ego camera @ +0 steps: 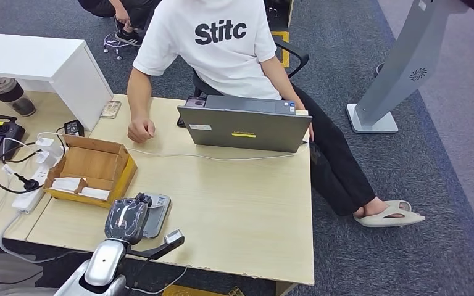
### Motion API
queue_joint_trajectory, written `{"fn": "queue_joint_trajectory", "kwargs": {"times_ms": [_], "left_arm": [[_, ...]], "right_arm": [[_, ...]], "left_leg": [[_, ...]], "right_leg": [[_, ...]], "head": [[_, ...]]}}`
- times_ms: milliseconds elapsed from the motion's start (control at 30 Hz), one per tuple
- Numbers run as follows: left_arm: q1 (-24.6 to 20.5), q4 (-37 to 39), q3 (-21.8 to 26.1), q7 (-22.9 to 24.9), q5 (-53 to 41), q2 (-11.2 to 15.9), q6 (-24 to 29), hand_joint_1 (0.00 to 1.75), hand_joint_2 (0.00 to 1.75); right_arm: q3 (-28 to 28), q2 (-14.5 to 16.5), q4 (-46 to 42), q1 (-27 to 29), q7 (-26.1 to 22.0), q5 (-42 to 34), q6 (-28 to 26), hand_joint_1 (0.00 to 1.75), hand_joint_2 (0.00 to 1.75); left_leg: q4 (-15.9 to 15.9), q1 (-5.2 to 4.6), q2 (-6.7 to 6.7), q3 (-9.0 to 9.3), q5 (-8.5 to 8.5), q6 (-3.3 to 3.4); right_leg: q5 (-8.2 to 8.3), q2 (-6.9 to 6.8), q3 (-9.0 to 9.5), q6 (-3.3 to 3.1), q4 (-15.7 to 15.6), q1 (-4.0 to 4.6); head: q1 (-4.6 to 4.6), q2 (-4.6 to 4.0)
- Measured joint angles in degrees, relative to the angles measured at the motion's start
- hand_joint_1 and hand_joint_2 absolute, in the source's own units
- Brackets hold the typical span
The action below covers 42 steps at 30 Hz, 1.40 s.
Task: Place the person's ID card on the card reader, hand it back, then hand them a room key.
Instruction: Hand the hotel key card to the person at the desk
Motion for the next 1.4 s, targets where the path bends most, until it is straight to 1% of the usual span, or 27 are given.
{"fn": "queue_joint_trajectory", "kwargs": {"times_ms": [167,500,767,900,1033,1233,1400], "left_arm": [[0.0,-0.8,0.2,0.1,0.4,1.2,0.0,1.75,1.75],[-0.2,-1.3,0.5,-0.2,0.7,1.6,0.4,1.75,1.75],[-3.5,-2.1,1.6,-2.7,2.6,2.5,1.7,1.75,1.75],[-5.2,-2.9,2.4,-3.5,2.6,3.2,3.5,1.75,1.75],[-6.4,-3.0,2.6,-4.2,2.1,3.7,4.1,1.75,1.75],[-8.8,-3.0,2.6,-4.5,1.2,3.8,4.7,1.75,1.75],[-9.7,-2.8,2.6,-4.5,0.9,3.8,4.8,1.75,1.75]], "right_arm": [[0.0,0.0,0.0,0.0,0.1,0.6,0.0,0.0,1.75],[0.0,0.0,0.0,0.0,0.0,0.7,0.0,0.0,1.75],[-0.2,0.0,0.0,0.1,0.0,1.2,0.0,0.0,1.75],[-0.3,0.0,0.0,0.1,0.1,1.9,0.0,0.0,1.75],[-0.4,0.0,0.0,0.1,0.0,2.4,0.0,0.0,1.75],[-0.4,0.0,0.0,0.0,-0.3,3.2,0.0,0.0,1.75],[-0.4,0.0,0.0,0.0,-0.6,3.7,0.1,0.0,1.75]], "left_leg": [[0.0,0.01,-0.01,0.0,0.02,-0.03],[0.0,0.01,-0.01,-0.02,0.03,-0.04],[0.0,0.02,-0.02,-0.04,0.06,-0.01],[0.0,0.01,0.0,-0.04,0.06,-0.01],[0.0,0.01,-0.02,-0.06,0.06,-0.01],[0.0,0.01,-0.01,-0.06,0.06,-0.01],[0.0,0.01,0.0,-0.06,0.06,-0.01]], "right_leg": [[0.0,-0.01,0.0,0.0,0.0,0.0],[0.0,-0.01,-0.03,0.0,0.0,0.0],[0.01,-0.01,-0.04,-0.01,0.0,0.01],[0.01,0.01,-0.05,-0.01,0.0,0.0],[0.01,0.0,-0.07,-0.01,0.0,0.0],[0.02,0.0,-0.07,-0.02,0.0,0.0],[0.02,0.0,-0.07,-0.02,0.0,0.0]], "head": [[0.0,0.0],[0.0,0.0],[0.0,0.0],[-0.01,0.0],[0.0,0.0],[0.0,0.0],[0.0,0.0]]}}
